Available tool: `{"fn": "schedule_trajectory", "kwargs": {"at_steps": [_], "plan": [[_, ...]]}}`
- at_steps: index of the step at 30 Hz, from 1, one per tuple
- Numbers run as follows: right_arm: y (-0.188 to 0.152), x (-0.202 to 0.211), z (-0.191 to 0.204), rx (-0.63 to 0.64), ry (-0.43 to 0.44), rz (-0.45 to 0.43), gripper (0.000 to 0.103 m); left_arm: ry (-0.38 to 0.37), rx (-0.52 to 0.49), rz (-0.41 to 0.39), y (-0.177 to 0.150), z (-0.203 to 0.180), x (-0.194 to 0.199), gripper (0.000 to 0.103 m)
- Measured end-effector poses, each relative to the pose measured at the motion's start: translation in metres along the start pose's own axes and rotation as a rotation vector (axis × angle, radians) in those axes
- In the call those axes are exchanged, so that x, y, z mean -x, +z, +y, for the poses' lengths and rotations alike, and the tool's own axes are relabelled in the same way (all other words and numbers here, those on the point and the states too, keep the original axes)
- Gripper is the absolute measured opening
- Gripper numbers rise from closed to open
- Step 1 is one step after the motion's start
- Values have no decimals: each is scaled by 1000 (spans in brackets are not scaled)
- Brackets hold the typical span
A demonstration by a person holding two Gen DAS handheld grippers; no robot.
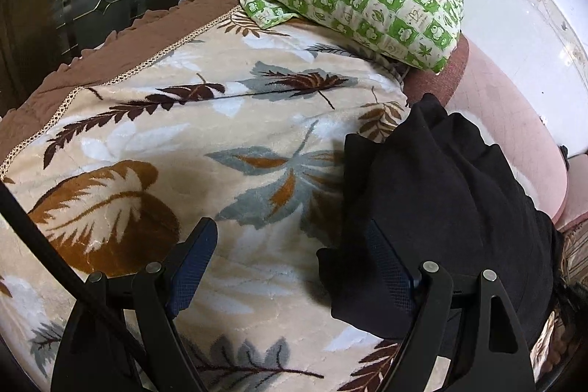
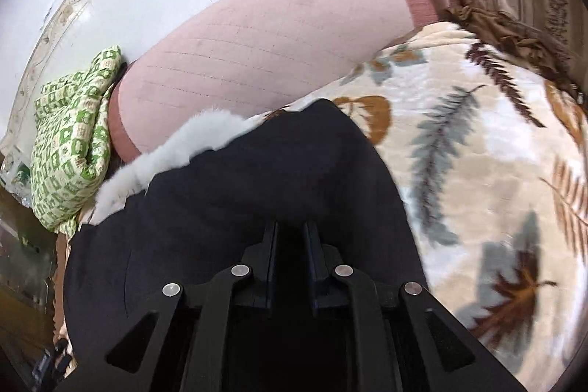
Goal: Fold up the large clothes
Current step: 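Lay the held hem over the fur collar with both grippers, folding the coat in half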
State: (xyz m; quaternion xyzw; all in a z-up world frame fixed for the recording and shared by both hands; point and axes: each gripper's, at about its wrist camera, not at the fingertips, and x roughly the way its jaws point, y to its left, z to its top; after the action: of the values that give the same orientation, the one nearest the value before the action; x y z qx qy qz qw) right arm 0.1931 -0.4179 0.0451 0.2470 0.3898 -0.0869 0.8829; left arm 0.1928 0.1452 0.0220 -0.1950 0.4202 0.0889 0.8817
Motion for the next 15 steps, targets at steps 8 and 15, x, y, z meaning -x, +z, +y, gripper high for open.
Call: {"fn": "schedule_trajectory", "kwargs": {"at_steps": [8, 15], "plan": [[-41, 39, 57, 163, 129, 9, 31, 17, -37, 3, -5, -11, -5, 83], [-100, 19, 128, 346, 211, 89, 36, -3, -19, 24, -4, -8, -6, 83]]}}
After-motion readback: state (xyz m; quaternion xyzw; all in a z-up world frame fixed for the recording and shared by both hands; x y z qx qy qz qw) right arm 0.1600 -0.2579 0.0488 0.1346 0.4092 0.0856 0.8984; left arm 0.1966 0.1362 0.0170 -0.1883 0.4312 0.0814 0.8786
